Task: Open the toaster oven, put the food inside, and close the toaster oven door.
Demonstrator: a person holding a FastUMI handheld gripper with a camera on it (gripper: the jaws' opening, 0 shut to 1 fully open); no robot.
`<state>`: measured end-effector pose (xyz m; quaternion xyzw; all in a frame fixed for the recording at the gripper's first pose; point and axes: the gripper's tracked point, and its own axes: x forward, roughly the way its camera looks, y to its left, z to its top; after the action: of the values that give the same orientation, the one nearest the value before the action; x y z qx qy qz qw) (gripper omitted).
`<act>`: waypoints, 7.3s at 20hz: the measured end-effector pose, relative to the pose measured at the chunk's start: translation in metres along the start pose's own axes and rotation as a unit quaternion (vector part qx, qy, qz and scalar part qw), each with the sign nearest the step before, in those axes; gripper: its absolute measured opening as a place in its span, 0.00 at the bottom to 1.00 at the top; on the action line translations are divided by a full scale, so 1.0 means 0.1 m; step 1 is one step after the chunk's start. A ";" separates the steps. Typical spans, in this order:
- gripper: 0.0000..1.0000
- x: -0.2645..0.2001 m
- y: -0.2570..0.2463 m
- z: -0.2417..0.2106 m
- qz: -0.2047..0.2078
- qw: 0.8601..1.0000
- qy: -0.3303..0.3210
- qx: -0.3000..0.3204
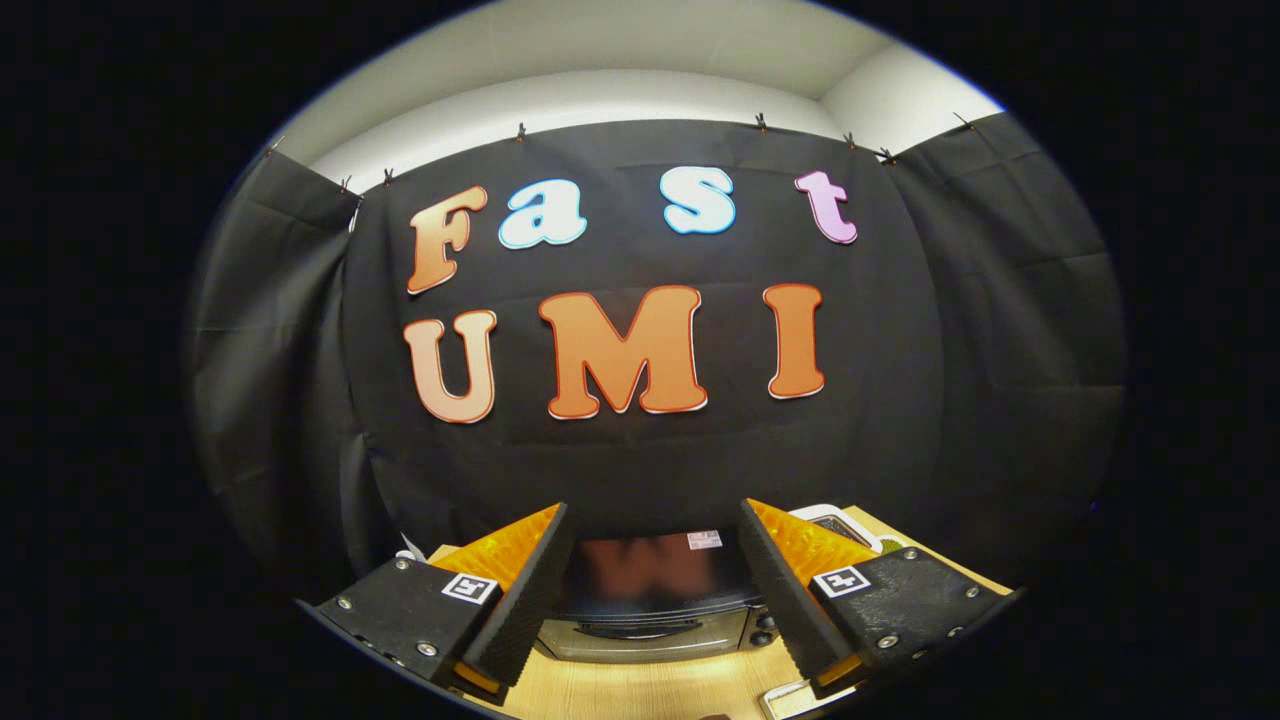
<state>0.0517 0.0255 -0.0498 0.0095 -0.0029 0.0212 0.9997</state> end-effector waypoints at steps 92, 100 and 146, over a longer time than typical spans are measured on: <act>0.99 -0.75 -0.52 -2.89 0.106 0.931 0.348 -0.027; 0.98 -0.94 -1.34 -2.69 0.123 0.877 0.461 -0.048; 0.32 -0.62 -1.25 -2.24 0.078 0.832 0.490 0.247</act>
<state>-0.0041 -0.0974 -0.2761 0.2439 0.4919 0.1014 0.8296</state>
